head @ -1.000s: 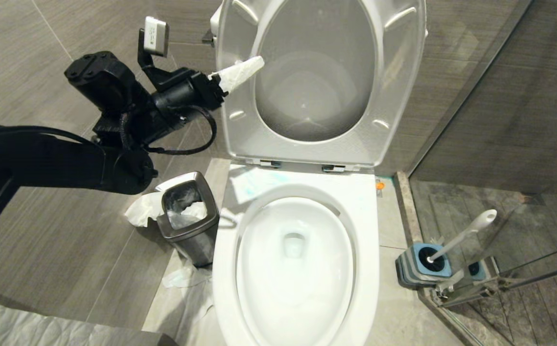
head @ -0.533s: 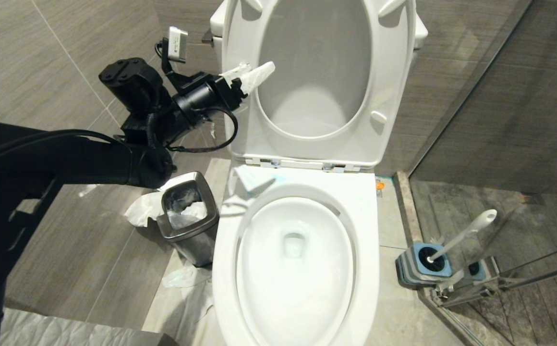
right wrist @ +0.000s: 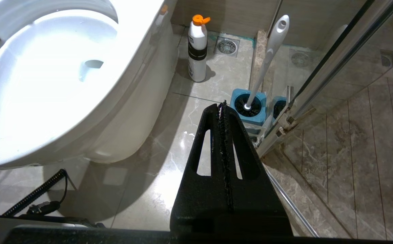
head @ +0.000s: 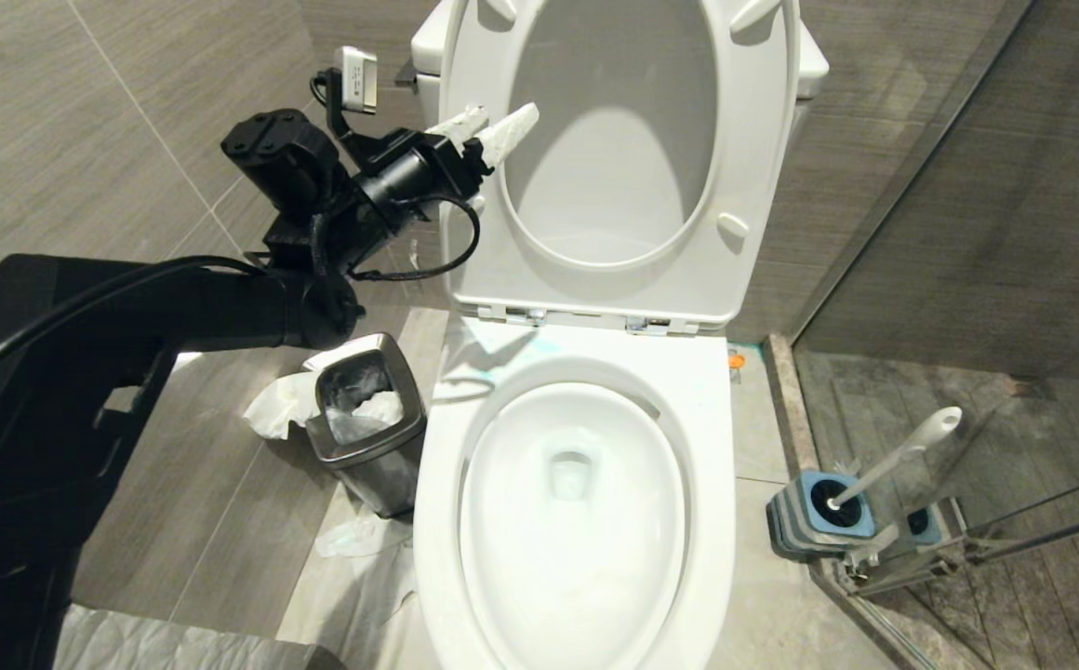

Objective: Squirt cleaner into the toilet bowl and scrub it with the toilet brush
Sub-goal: Use the left hand to lift the toilet lid slightly, then pour in the cleaning agent

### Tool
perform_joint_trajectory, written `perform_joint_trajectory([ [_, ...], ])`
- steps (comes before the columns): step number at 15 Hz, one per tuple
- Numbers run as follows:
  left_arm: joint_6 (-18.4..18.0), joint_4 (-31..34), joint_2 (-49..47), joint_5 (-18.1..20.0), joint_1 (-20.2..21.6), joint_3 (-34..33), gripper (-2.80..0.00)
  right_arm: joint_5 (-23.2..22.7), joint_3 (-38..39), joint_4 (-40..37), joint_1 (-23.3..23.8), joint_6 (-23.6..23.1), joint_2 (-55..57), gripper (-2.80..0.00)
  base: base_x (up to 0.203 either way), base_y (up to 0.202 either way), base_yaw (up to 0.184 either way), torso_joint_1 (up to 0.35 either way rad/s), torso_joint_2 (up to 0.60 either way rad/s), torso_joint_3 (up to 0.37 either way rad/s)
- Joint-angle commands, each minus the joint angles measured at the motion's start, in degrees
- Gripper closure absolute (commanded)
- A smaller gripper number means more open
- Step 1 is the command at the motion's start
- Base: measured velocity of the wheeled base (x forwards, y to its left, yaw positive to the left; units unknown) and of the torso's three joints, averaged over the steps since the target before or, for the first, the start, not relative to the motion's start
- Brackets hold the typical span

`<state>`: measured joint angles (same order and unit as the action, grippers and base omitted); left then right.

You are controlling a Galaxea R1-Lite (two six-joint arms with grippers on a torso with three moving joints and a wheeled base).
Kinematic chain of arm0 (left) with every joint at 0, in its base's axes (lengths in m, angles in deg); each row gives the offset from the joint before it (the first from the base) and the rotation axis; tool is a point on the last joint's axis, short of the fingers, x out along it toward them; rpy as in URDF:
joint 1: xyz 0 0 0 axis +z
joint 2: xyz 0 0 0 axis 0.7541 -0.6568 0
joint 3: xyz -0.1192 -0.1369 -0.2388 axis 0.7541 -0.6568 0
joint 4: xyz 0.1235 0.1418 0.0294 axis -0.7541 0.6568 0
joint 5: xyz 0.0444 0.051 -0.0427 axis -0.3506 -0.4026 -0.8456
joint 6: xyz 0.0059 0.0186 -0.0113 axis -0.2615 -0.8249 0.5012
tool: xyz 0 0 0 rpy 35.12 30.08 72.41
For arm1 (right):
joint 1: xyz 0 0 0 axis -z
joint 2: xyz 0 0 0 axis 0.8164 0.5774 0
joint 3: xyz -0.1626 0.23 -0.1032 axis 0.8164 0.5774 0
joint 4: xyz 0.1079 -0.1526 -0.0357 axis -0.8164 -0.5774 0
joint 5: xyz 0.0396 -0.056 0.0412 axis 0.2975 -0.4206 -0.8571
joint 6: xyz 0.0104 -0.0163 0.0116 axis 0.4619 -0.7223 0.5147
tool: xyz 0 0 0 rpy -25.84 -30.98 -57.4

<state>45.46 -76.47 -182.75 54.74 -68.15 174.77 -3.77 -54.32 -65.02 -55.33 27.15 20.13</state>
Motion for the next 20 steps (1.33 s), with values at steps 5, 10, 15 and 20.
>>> perform_joint_trajectory([
  [5, 5.9, 5.9, 7.8, -0.4, -0.7, -0.2, -2.80, 0.0, 0.0, 0.0, 0.0, 0.0, 0.0, 0.00, 0.000, 0.000, 0.000, 0.000, 0.00, 0.000],
  [10, 12.8, 14.5, 20.7, -0.5, -1.8, -6.9, -2.80, 0.0, 0.0, 0.0, 0.0, 0.0, 0.0, 0.00, 0.000, 0.000, 0.000, 0.000, 0.00, 0.000],
  [15, 27.5, 38.2, 39.7, 0.0, -3.3, -15.2, -2.80, 0.0, 0.0, 0.0, 0.0, 0.0, 0.0, 0.00, 0.000, 0.000, 0.000, 0.000, 0.00, 0.000],
  [20, 42.9, 58.3, 50.5, -0.2, -5.5, -16.1, -2.80, 0.0, 0.0, 0.0, 0.0, 0.0, 0.0, 0.00, 0.000, 0.000, 0.000, 0.000, 0.00, 0.000],
])
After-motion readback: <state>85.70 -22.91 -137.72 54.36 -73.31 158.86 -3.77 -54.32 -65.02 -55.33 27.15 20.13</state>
